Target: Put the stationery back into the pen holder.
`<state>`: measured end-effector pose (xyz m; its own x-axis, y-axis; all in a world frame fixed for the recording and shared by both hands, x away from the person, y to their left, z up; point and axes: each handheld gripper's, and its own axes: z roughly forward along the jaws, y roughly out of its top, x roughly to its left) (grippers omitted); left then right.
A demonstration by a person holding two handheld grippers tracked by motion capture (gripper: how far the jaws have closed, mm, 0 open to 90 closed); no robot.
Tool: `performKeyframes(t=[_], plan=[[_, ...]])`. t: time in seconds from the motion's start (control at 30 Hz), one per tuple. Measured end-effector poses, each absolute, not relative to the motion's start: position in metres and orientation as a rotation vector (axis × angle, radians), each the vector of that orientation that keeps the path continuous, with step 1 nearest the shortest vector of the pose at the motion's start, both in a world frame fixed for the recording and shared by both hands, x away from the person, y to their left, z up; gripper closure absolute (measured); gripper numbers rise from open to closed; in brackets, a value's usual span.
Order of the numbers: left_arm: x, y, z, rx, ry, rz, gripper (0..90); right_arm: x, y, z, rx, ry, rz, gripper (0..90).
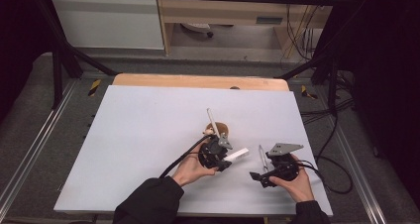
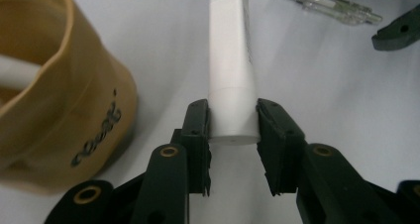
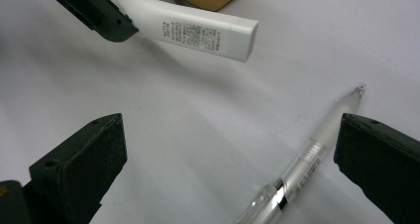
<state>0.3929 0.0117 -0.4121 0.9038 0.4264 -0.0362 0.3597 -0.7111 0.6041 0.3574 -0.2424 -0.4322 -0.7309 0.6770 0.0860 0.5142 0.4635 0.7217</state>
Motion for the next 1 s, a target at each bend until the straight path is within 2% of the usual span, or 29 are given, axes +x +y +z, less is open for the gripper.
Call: performKeyframes(t=[0.5,1.0], plan=[[0.384,0.068,-0.405,2.433,0.611,0.118,66.6,0.354,-0.208,-0.426,0.898,2.534,1.05,0.7],[0.377,0.112,-0.408,2.411,0.67,0.099,66.6,0.348,-0.152,-0.416,0.617,2.577,0.907,1.5]])
